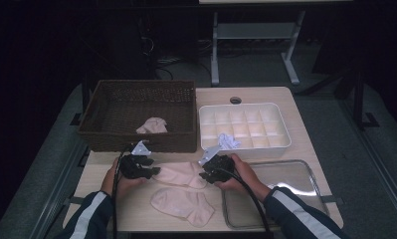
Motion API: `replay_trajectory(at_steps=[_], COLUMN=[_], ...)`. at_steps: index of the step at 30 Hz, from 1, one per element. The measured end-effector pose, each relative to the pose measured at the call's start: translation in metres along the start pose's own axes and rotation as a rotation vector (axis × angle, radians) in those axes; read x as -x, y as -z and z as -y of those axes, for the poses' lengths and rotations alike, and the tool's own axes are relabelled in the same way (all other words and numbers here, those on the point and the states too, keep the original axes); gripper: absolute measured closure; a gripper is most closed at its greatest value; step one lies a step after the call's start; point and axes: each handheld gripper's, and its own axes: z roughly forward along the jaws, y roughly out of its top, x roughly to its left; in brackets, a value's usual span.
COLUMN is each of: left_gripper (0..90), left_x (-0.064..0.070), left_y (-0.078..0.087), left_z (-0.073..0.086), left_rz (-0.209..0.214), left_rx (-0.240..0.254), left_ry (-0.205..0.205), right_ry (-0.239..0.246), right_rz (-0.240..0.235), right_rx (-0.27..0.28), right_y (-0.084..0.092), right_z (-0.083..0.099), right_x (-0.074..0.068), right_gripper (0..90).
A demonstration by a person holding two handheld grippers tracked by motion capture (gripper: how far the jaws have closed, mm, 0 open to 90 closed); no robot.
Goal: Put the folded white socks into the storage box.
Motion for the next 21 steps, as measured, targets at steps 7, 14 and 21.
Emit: replay_trajectory(at_steps=[7,14,21], left_gripper=[56.6,88.0,88.8], left_x=[-0.003,-0.007,-0.007], left_y=[-0.001,0.001,0.011], left_z=[0.005,0.007,0.003], left_rz=[0.016,0.087,0.122], left_rx=[0.025,0.032,0.045], left_ry=[0.026,0.055,0.056], right_ry=[-0.031,-0.062,-0.051], right_rz=[-0.005,-0.046,-0.061], right_rx=[0.003,0.014,0.045], right_y=[-0.006,-0.006,0.008], right_z=[0.002,0.004,0.002], right_x=[0.004,0.007,0.008], right_gripper=[61.4,84.0,85.3])
